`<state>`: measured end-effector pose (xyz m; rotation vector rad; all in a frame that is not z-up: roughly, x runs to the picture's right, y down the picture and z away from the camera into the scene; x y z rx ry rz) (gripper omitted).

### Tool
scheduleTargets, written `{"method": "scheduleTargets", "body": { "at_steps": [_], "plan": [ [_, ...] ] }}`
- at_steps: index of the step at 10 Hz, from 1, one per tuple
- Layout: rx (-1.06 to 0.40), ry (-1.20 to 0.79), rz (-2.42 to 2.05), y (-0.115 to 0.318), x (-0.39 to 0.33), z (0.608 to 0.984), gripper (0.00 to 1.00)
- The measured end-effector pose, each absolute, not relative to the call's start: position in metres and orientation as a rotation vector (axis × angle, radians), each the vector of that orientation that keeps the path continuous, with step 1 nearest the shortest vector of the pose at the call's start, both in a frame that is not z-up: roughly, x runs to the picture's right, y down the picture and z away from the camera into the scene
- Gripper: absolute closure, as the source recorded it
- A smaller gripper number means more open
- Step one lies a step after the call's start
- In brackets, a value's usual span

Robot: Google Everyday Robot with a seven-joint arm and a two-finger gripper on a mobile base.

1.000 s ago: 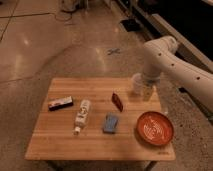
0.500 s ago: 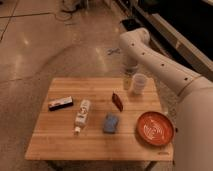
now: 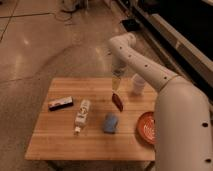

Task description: Place the pepper on the white sponge

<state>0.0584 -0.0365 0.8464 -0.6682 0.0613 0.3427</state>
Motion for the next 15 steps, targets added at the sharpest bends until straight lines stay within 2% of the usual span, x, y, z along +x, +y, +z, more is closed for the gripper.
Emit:
{"method": "scheduleTargets", "body": {
  "at_steps": [9,15],
  "plan": [
    [-0.844,0.104,0.467,0.023,0.028,0.904,0.35],
    [-0.915,0.167,0.706,0.064,0.061,0.949,0.35]
  ]
}}
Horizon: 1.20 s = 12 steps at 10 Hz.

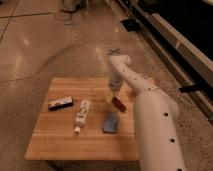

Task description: Place the pepper on the white sponge

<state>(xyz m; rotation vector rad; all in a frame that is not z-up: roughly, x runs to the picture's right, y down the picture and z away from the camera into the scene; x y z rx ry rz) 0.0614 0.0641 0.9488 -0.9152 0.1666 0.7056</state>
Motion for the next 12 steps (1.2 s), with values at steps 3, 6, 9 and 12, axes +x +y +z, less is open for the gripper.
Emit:
{"method": "scheduleTargets", "body": {
  "at_steps": [3,6,9,12],
  "plan": [
    [-0.919,0.175,0.799,0.072,0.079,0.958,0.35],
    [-0.855,0.189,0.81,0.07,0.098,0.964,0.59],
    [-0.749,0.167,0.769,0.048,0.112,0.951,0.89],
    [-0.639,0.085,0.741,0.015,0.116,0.912,1.0]
  ]
}}
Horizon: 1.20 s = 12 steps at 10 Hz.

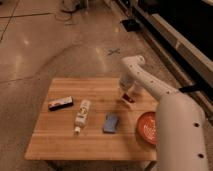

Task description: Place the pepper on the white sponge

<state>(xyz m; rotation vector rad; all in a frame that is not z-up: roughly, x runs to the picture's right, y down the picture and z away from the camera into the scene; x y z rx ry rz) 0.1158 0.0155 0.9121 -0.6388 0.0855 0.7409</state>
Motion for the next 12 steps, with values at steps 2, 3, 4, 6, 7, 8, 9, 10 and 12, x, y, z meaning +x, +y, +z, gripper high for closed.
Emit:
{"method": "scheduleTargets", "body": {
  "at_steps": [2,3,4,6,7,8,9,10,12],
  "plan": [
    [-0.61,0.004,0.701,0.009,0.1,0.876,1.0],
    [-0.6,-0.038,0.665,0.008,0.085,0.857,1.0],
    [-0.588,-0.074,0.632,0.008,0.072,0.841,1.0],
    [-0.558,-0.143,0.554,0.01,0.042,0.808,1.0],
    [-0.552,-0.156,0.529,0.014,0.034,0.799,1.0],
    [-0.546,-0.168,0.479,0.026,0.021,0.787,1.0],
    [-0.551,-0.171,0.457,0.036,0.015,0.784,1.0],
    [-0.564,-0.167,0.431,0.051,0.008,0.782,1.0],
    [-0.593,-0.157,0.389,0.082,-0.006,0.78,1.0]
  ]
}}
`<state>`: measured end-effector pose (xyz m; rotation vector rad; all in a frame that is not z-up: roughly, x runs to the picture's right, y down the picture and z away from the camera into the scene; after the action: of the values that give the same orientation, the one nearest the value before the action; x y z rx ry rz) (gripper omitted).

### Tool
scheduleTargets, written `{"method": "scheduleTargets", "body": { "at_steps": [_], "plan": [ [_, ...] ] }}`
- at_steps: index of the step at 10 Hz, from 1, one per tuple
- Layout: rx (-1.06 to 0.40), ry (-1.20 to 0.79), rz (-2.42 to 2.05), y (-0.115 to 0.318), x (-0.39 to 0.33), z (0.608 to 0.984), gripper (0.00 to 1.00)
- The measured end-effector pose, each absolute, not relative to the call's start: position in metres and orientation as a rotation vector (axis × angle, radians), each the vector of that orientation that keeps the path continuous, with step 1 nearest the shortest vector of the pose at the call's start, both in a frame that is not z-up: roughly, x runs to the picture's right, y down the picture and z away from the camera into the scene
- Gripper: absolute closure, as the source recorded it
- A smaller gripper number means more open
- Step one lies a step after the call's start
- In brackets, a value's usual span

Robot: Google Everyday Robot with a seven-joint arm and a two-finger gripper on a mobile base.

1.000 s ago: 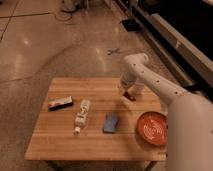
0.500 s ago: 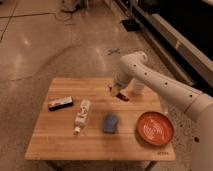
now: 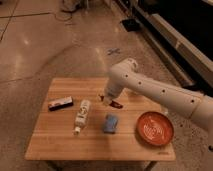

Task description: Place the pepper on the white sponge

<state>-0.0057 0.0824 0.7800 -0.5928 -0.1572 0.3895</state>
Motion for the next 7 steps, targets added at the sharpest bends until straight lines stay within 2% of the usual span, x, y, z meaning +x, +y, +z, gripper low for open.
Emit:
{"method": "scheduleTargets", "body": {
  "at_steps": [5,6,7],
  "plan": [
    [-0.607,-0.133,0.323,0.117,-0.027,0.785,1.0],
    [-0.61,-0.127,0.312,0.121,-0.032,0.789,0.96],
    [-0.619,-0.12,0.301,0.127,-0.037,0.792,0.86]
  ]
}}
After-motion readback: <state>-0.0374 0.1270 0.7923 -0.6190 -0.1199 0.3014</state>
